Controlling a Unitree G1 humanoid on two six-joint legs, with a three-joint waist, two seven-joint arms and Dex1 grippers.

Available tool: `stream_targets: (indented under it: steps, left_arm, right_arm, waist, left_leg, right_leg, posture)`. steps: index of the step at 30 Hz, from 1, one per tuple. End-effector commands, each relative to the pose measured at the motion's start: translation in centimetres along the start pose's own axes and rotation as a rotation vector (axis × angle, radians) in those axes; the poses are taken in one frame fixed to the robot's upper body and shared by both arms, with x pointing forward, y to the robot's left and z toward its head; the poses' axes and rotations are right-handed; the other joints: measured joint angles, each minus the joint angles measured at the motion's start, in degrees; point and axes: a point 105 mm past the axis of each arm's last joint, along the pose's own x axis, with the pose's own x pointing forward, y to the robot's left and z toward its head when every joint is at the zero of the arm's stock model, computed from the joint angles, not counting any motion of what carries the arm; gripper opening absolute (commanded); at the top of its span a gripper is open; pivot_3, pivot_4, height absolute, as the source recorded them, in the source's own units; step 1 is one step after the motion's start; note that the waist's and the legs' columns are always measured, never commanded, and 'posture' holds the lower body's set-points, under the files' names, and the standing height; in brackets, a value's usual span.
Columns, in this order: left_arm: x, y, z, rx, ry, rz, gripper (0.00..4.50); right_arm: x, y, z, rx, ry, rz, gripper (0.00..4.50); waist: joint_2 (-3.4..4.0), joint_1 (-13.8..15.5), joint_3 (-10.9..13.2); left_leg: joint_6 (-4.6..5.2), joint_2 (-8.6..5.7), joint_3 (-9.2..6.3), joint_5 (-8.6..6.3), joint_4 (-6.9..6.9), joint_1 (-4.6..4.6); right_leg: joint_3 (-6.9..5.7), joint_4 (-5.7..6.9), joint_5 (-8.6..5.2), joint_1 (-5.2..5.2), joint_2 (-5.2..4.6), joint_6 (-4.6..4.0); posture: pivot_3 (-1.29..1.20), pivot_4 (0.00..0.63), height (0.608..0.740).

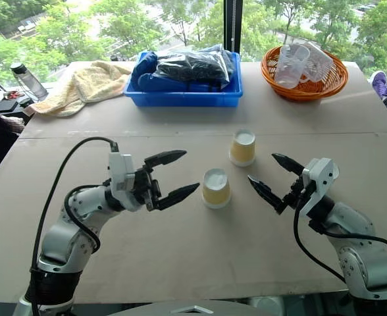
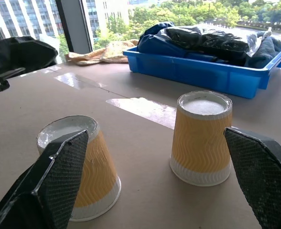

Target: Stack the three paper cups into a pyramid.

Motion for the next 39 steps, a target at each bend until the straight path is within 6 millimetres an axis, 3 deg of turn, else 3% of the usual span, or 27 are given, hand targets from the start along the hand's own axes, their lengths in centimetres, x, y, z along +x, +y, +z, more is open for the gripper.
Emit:
stream_targets:
  steps: [1,7,11,18,28,31,33,34,35,39]
  left_arm:
    - [-1.8,-0.1,1.5,0.013,0.039,-0.041,4.41]
    - [-3.5,-0.1,3.9,-0.01,0.148,-0.093,4.41]
    - [-3.8,-0.1,4.5,-0.029,0.191,-0.081,4.41]
    - [-3.7,-0.3,4.4,-0.045,0.219,-0.087,4.41]
    - [-3.7,-0.4,3.9,-0.071,0.192,-0.074,4.41]
    - [-3.9,-0.2,3.6,-0.072,0.2,-0.068,4.5]
    - [-3.8,-0.1,3.6,-0.072,0.194,-0.069,4.5]
    - [-3.8,-0.1,3.6,-0.073,0.191,-0.07,4.5]
    - [-3.8,-0.1,3.5,-0.073,0.19,-0.071,4.5]
    - [-3.7,-0.2,3.2,-0.076,0.194,-0.084,4.5]
  right_arm:
    - [1.6,-1.2,-0.4,-0.007,0.021,-0.04,4.5]
    - [5.0,-2.6,-1.6,-0.024,0.035,-0.043,4.5]
    - [6.8,-3.2,-2.1,-0.039,0.023,-0.042,4.5]
    - [8.9,-3.0,-2.0,-0.033,-0.011,-0.014,4.5]
    - [10.4,-2.5,-1.9,-0.017,-0.037,0.012,4.5]
    - [10.5,-2.7,-1.8,-0.011,-0.044,-0.006,3.61]
    - [10.4,-2.6,-1.8,-0.002,-0.043,-0.003,2.59]
    - [10.4,-2.6,-1.8,0.001,-0.043,-0.002,2.34]
    - [10.3,-2.7,-1.8,0.002,-0.043,-0.002,2.15]
    - [9.9,-2.8,-0.9,-0.016,-0.064,0.004,2.15]
  waist:
    - [0.04,-0.43,0.02]
    - [0.05,-1.23,0.1]
    - [0.11,-1.54,0.13]
    - [0.13,-1.62,0.14]
    - [0.13,-2.62,0.14]
    - [0.13,-2.62,0.15]
    - [0.13,-2.62,0.14]
    - [0.13,-2.61,0.14]
    - [0.14,-2.61,0.15]
    - [0.15,-2.6,0.15]
  left_leg:
    - [0.0,-0.01,0.01,0.0,0.0,0.01]
    - [-0.08,-0.01,0.01,0.05,0.0,-0.02]
    - [-0.15,0.01,0.03,0.09,-0.01,0.02]
    - [-0.28,0.05,0.0,0.17,-0.06,0.03]
    - [-0.36,0.07,0.0,0.21,-0.08,0.05]
    - [-0.37,0.07,0.0,0.22,-0.12,0.06]
    - [-0.39,0.07,0.0,0.23,-0.13,0.07]
    - [-0.39,0.08,0.0,0.23,-0.13,0.07]
    - [-0.39,0.08,0.0,0.23,-0.13,0.08]
    - [-0.4,0.08,0.01,0.23,-0.13,0.08]
  right_leg:
    - [0.02,0.01,0.0,0.0,0.01,0.0]
    - [0.06,0.0,-0.01,0.0,0.18,0.0]
    - [0.13,0.01,-0.02,0.0,0.25,0.0]
    - [0.14,0.01,-0.02,-0.01,0.37,-0.01]
    - [0.16,0.04,-0.01,-0.01,0.4,-0.02]
    - [0.16,0.04,-0.01,-0.02,0.4,-0.02]
    - [0.16,0.04,-0.01,-0.02,0.4,-0.02]
    - [0.17,0.04,-0.01,-0.02,0.4,-0.02]
    - [0.17,0.04,-0.01,-0.02,0.4,-0.02]
    - [0.17,0.04,-0.01,-0.02,0.4,-0.02]
  posture:
    - [0.0,0.15,0.74]
    - [0.0,0.15,0.74]
    - [0.0,0.15,0.74]
    - [0.0,0.15,0.74]
    - [0.0,0.15,0.74]
    - [0.0,0.15,0.74]
    - [0.0,0.15,0.74]
    - [0.0,0.15,0.74]
    - [0.0,0.15,0.74]
    - [0.0,0.15,0.74]
